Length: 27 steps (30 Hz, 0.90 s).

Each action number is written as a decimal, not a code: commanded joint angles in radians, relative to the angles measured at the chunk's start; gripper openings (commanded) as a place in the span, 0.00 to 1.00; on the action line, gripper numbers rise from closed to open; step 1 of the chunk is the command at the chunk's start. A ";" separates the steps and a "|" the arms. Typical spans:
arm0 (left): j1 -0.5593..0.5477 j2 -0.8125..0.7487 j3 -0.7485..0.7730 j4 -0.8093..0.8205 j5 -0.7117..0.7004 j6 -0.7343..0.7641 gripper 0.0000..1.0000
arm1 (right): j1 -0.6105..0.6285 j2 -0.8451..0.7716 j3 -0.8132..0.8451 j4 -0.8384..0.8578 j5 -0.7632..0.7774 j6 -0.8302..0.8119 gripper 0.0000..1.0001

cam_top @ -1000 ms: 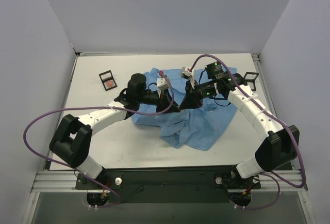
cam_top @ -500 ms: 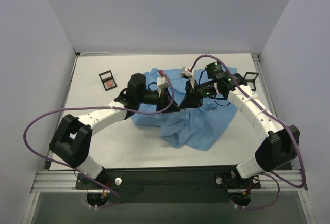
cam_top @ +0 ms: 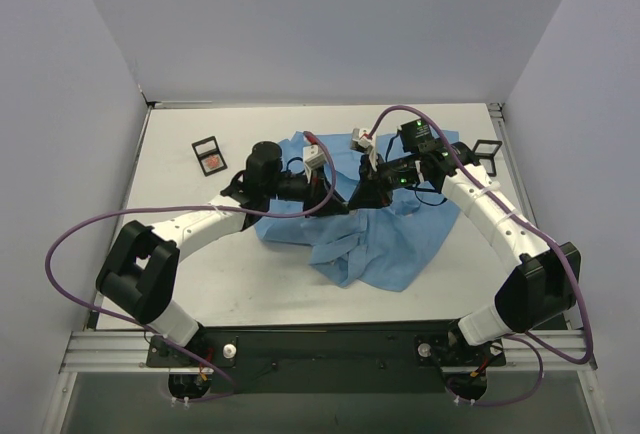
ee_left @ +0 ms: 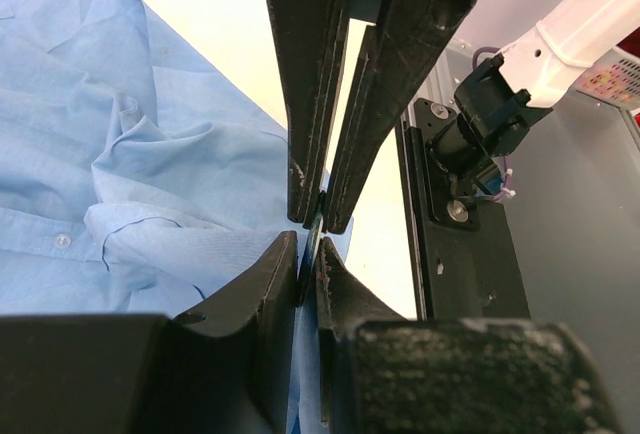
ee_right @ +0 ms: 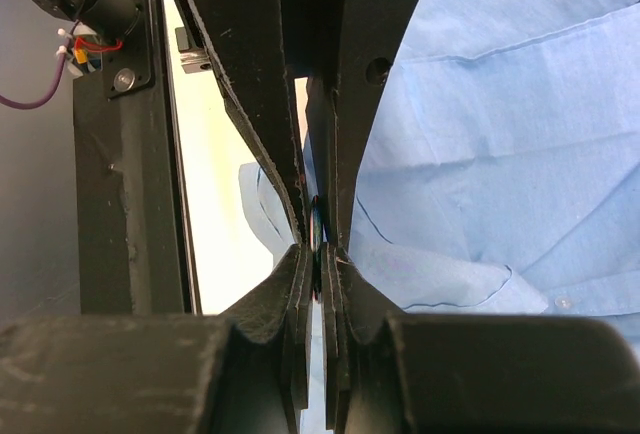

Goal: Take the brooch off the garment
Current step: Remove the brooch from the clothes.

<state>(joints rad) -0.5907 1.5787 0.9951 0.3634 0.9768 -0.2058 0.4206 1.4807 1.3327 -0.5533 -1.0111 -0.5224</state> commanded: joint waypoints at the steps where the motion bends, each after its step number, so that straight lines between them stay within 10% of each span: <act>1: 0.054 0.014 -0.009 0.117 -0.076 -0.049 0.15 | 0.026 -0.054 0.006 -0.073 -0.126 0.015 0.00; 16: 0.085 -0.005 -0.069 0.330 0.020 -0.182 0.25 | 0.024 -0.054 0.008 -0.074 -0.124 0.013 0.00; 27: 0.088 -0.043 -0.053 0.249 0.002 -0.107 0.56 | 0.024 -0.054 0.010 -0.074 -0.106 0.013 0.00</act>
<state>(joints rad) -0.5266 1.5818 0.9234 0.6041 1.0370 -0.3702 0.4328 1.4750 1.3327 -0.5591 -1.0416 -0.5167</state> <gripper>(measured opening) 0.547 0.056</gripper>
